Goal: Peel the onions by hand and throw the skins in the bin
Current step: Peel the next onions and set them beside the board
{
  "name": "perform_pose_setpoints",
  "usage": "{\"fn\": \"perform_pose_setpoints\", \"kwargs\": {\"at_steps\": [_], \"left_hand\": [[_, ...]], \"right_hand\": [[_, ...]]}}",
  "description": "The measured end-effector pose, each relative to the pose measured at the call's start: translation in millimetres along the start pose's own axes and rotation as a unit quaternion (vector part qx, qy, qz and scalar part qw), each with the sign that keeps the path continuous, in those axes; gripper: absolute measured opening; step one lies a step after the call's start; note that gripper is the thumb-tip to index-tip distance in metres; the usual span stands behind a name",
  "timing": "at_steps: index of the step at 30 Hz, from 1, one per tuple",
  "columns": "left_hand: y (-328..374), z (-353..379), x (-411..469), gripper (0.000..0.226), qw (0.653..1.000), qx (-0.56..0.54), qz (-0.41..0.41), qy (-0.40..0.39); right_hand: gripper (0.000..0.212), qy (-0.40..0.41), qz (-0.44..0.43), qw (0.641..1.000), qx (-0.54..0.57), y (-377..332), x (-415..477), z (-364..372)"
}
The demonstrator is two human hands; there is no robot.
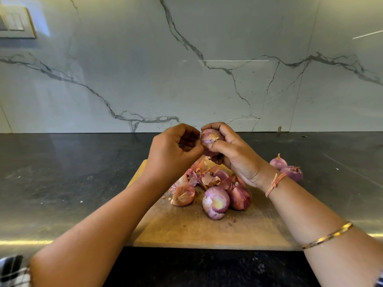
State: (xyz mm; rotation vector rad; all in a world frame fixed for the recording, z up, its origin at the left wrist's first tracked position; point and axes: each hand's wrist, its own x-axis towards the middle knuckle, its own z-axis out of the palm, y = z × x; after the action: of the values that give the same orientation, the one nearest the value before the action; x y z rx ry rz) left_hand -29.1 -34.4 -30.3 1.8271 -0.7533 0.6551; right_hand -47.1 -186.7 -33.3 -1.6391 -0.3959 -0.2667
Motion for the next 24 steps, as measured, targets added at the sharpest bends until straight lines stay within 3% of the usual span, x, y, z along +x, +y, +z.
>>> {"fn": "perform_pose_setpoints", "kwargs": {"at_steps": [17, 24], "left_hand": [[-6, -2, 4, 0.007, 0.987, 0.122, 0.099, 0.035], [-11, -2, 6, 0.012, 0.996, -0.004, -0.072, 0.049]], "right_hand": [[0.028, -0.004, -0.001, 1.000, 0.001, -2, -1, 2], [0.034, -0.016, -0.007, 0.997, 0.070, -5, -1, 0]]}}
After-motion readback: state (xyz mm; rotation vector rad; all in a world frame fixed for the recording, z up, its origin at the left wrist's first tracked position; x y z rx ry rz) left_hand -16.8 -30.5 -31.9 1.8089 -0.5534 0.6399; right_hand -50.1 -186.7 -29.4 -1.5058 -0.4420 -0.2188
